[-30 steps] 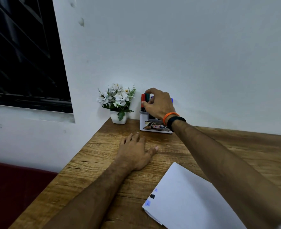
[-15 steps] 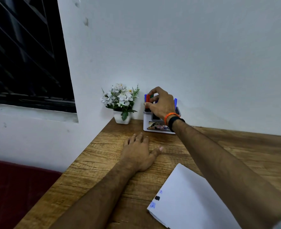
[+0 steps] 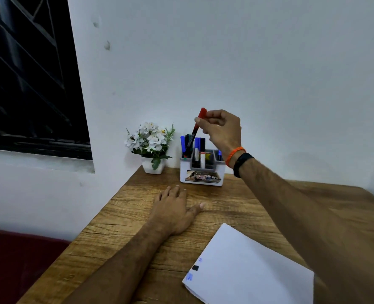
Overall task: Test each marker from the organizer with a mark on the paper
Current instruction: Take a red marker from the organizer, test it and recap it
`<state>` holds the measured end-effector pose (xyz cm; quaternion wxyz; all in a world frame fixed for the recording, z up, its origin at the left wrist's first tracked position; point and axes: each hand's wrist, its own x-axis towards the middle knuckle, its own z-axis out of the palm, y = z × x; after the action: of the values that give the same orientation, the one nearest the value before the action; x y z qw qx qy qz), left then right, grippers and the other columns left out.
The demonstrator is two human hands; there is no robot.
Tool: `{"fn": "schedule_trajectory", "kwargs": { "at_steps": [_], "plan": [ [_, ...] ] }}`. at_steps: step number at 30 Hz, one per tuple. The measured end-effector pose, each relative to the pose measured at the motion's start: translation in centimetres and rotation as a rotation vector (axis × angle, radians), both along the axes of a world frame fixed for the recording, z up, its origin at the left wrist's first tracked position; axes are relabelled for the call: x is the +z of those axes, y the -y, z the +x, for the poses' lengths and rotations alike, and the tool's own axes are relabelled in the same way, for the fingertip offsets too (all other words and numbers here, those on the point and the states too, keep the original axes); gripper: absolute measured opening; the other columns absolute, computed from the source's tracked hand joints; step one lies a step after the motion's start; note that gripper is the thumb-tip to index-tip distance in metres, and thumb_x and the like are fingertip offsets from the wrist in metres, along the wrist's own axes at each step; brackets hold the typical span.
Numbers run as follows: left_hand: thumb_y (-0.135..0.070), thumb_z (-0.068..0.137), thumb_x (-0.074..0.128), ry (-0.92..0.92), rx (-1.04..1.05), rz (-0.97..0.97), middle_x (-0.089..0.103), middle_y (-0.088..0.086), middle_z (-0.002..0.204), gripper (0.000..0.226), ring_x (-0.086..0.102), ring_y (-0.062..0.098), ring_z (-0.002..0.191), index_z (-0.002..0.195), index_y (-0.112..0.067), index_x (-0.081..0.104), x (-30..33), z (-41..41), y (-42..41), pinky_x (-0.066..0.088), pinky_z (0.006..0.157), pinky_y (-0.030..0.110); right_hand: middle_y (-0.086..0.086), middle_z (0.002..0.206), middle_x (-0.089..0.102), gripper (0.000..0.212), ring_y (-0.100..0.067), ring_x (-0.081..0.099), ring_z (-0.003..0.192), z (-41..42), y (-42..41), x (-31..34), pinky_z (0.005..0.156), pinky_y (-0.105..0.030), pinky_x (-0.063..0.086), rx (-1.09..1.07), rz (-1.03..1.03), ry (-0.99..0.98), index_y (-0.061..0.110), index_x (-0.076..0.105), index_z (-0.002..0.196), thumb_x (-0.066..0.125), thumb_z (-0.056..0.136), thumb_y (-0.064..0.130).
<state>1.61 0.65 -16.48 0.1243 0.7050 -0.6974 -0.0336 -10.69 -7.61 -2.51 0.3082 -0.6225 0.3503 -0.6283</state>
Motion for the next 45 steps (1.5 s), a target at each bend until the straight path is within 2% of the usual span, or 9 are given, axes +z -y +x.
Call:
{"fn": "schedule_trajectory", "kwargs": {
  "at_steps": [4, 8, 10, 14, 18, 23, 30, 35, 45],
  "plan": [
    [-0.065, 0.092, 0.036, -0.153, -0.011, -0.110, 0.031, 0.008, 0.155, 0.072, 0.029, 0.025, 0.142, 0.147, -0.017, 0.033, 0.6, -0.1, -0.2, 0.025, 0.117, 0.046, -0.002, 0.089, 0.074, 0.020, -0.008, 0.068, 0.075, -2.3, -3.8, -0.8, 0.057, -0.016, 0.049, 0.133, 0.143, 0.018, 0.013, 0.069, 0.095, 0.081, 0.079, 0.018],
    [-0.046, 0.096, 0.047, -0.666, -0.091, -0.291, 0.065, -0.002, 0.113, 0.040, 0.060, 0.012, 0.101, 0.120, -0.017, 0.061, 2.4, -0.7, -1.3, 0.050, 0.091, 0.035, -0.002, 0.082, 0.074, 0.010, -0.012, 0.069, 0.070, -4.9, -7.5, -3.5, 0.061, -0.021, 0.053, 0.231, 0.287, 0.008, 0.014, 0.070, 0.088, 0.078, 0.082, 0.016],
    [-0.048, 0.092, 0.048, -0.913, -0.153, -0.308, 0.070, 0.000, 0.095, 0.040, 0.063, 0.013, 0.083, 0.105, -0.015, 0.066, 3.1, -1.2, -1.9, 0.051, 0.076, 0.031, -0.003, 0.084, 0.076, 0.011, -0.016, 0.071, 0.072, -6.1, -9.0, -4.9, 0.065, -0.026, 0.054, 0.250, 0.334, -0.037, 0.014, 0.073, 0.089, 0.079, 0.081, 0.018],
    [-0.044, 0.086, 0.052, -1.247, -0.274, -0.259, 0.069, 0.006, 0.080, 0.039, 0.059, 0.013, 0.063, 0.091, -0.010, 0.070, 3.9, -2.4, -2.7, 0.048, 0.057, 0.025, -0.004, 0.074, 0.075, 0.023, -0.009, 0.070, 0.063, -7.6, -10.9, -7.4, 0.058, -0.018, 0.054, 0.259, 0.342, -0.116, 0.002, 0.073, 0.094, 0.082, 0.076, 0.012],
    [-0.035, 0.080, 0.065, -1.168, -0.393, -0.247, 0.068, 0.000, 0.067, 0.029, 0.059, 0.010, 0.060, 0.085, -0.006, 0.070, 3.8, -3.0, -3.1, 0.049, 0.055, 0.022, -0.013, 0.084, 0.077, 0.028, -0.016, 0.073, 0.072, -8.2, -11.2, -9.0, 0.066, -0.022, 0.056, 0.239, 0.280, -0.188, -0.001, 0.072, 0.093, 0.085, 0.072, 0.011],
    [-0.028, 0.079, 0.067, -1.188, -0.343, -0.258, 0.070, 0.006, 0.074, 0.031, 0.063, 0.010, 0.063, 0.091, 0.001, 0.069, 3.4, -2.6, -2.8, 0.053, 0.059, 0.022, -0.011, 0.080, 0.077, 0.032, -0.020, 0.073, 0.072, -9.0, -10.9, -9.6, 0.070, -0.028, 0.060, 0.285, 0.317, -0.331, 0.005, 0.072, 0.096, 0.087, 0.071, 0.017],
    [-0.012, 0.089, 0.063, -1.230, -0.213, -0.250, 0.067, 0.005, 0.072, 0.012, 0.062, 0.008, 0.061, 0.090, -0.001, 0.068, 3.4, -1.7, -2.3, 0.055, 0.059, 0.018, -0.001, 0.059, 0.066, 0.019, -0.008, 0.054, 0.048, -10.9, -10.3, -9.2, 0.047, -0.017, 0.042, 0.277, 0.347, -0.306, 0.005, 0.075, 0.090, 0.083, 0.076, 0.015],
    [-0.010, 0.088, 0.065, -1.035, -0.332, -0.193, 0.068, 0.004, 0.076, 0.011, 0.063, 0.005, 0.062, 0.097, -0.005, 0.069, 3.5, -1.8, -3.1, 0.053, 0.060, 0.018, -0.016, 0.078, 0.063, 0.009, -0.013, 0.045, 0.052, -11.2, -10.3, -9.1, 0.052, -0.025, 0.037, 0.303, 0.372, -0.185, 0.014, 0.078, 0.082, 0.082, 0.075, 0.018],
    [-0.025, 0.086, 0.071, -0.694, -0.462, -0.248, 0.072, -0.004, 0.081, 0.017, 0.064, 0.003, 0.068, 0.100, -0.016, 0.074, 3.2, -1.9, -3.7, 0.048, 0.062, 0.018, -0.003, 0.074, 0.068, 0.011, -0.011, 0.049, 0.053, -10.8, -10.4, -10.3, 0.052, -0.022, 0.042, 0.367, 0.411, -0.103, 0.011, 0.077, 0.086, 0.079, 0.078, 0.018]
  ]
}}
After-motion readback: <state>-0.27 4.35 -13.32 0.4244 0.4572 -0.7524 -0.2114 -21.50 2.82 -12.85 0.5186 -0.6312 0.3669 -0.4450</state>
